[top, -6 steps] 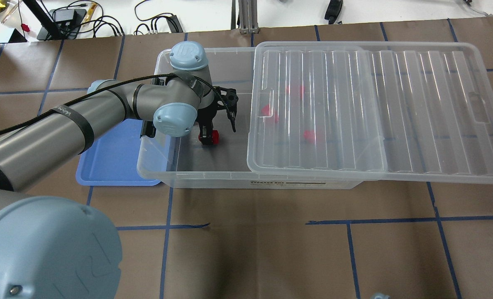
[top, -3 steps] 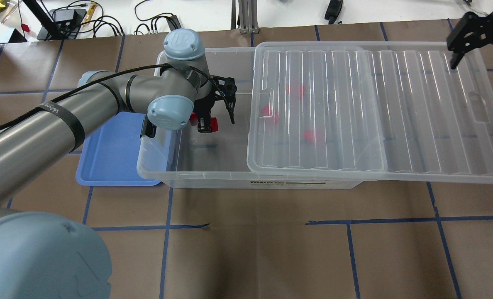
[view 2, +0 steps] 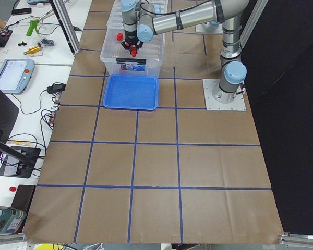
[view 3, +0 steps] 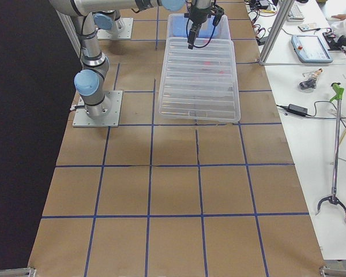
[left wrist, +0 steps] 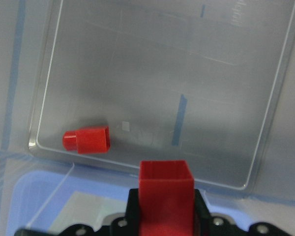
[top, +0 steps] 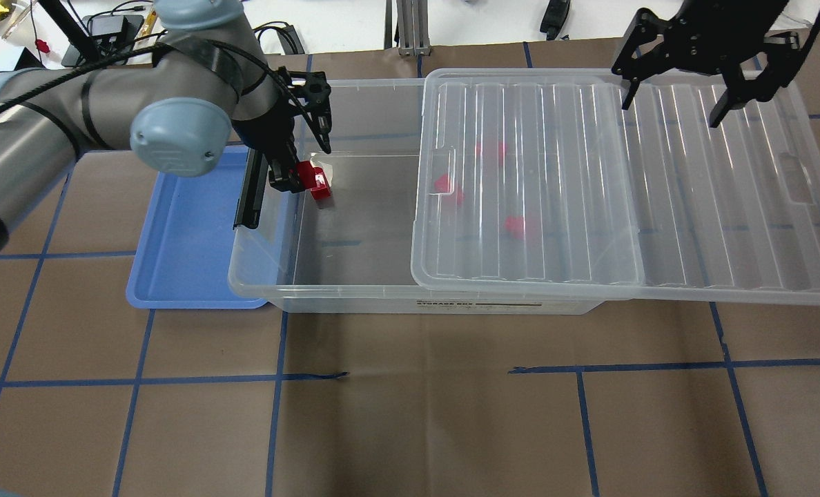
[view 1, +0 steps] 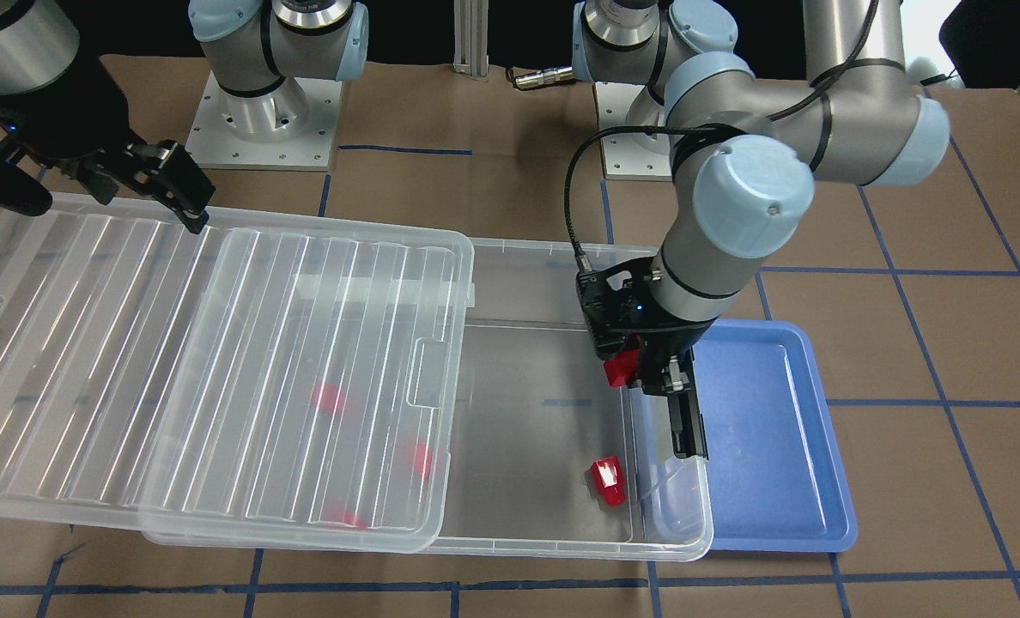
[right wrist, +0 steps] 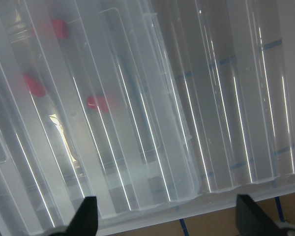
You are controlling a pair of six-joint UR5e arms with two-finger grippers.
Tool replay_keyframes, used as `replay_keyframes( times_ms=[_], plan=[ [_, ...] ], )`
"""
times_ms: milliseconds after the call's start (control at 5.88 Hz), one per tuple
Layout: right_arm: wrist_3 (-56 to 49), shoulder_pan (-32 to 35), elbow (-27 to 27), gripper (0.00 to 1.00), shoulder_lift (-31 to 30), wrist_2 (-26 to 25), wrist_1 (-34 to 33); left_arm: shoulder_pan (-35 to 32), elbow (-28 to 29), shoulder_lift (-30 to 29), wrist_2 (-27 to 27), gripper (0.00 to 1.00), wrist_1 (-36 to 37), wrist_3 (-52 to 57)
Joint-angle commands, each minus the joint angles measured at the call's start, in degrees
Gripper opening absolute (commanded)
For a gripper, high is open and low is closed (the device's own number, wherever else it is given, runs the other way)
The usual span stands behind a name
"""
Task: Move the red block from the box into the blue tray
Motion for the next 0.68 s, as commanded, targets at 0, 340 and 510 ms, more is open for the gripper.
replay_keyframes(
  times_ms=[0,340,510],
  plan=[
    [0.5,1.4,0.0,1.0,0.3,-0.3,-0.1,7.2,0.3,4.6,-0.9,0.03,-4.8,0.3],
    [-0.7,1.1,0.5,1.0,0.6,-0.3,-0.6,14.6,-1.2,4.3,-0.3,0.03,-5.2,13.0],
    [-7.8,-0.2,0.5,1.0,0.7,-1.2,-0.9,16.6,-1.1,2.1,1.3,0.03,-4.3,19.9]
  ],
)
